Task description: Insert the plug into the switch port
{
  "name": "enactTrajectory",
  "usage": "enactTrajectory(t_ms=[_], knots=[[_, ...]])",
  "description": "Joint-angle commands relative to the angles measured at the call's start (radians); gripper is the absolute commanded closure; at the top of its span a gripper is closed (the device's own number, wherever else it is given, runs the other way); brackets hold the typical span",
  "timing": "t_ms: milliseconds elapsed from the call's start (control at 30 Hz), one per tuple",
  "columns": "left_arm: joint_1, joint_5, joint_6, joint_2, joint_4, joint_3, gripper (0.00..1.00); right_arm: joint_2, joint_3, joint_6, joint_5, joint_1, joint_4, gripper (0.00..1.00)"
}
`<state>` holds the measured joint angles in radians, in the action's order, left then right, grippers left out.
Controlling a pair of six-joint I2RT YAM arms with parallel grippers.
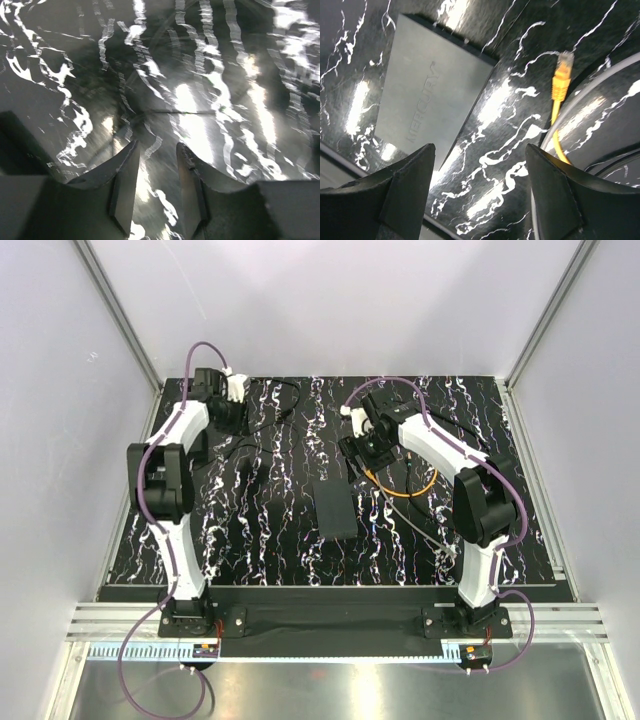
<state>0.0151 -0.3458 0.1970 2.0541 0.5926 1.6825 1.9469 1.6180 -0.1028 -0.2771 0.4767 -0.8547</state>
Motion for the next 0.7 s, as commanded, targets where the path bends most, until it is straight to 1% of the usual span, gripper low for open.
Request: enactTrajectory(t_ms=[0,67,267,400,533,667], knots=[[0.0,0.103,-0.013,0.06,0.007,0.121,0.6,-0.062,0.051,0.014,-0.039,-0.001,-0.037,0.2],[-0.001,0.122,-0.01,0.101,0.019,0.155,0.61,-0.062,0.051,0.012,-0.037,-0.001,-0.041,0.2],[0.0,0.177,-0.001,0.15,0.003,0.155,0.6,-0.052,0.049,0.017,-0.062,-0.003,-0.043,0.2],[-0.001,0.195,-0.005,0.196,0.047,0.212,0.61,-0.051,0.052,0.017,-0.059,-0.003,-0.043,0.2],[0.0,0.226,-0.005,0.227,0.073,0.255,0.65,-0.045,0.06,0.015,-0.06,-0.003,-0.047,0.2],[0.0,0.238,0.008,0.259,0.118,0.296,0.67,-0.042,0.063,0.011,-0.057,-0.006,-0.052,0.2]])
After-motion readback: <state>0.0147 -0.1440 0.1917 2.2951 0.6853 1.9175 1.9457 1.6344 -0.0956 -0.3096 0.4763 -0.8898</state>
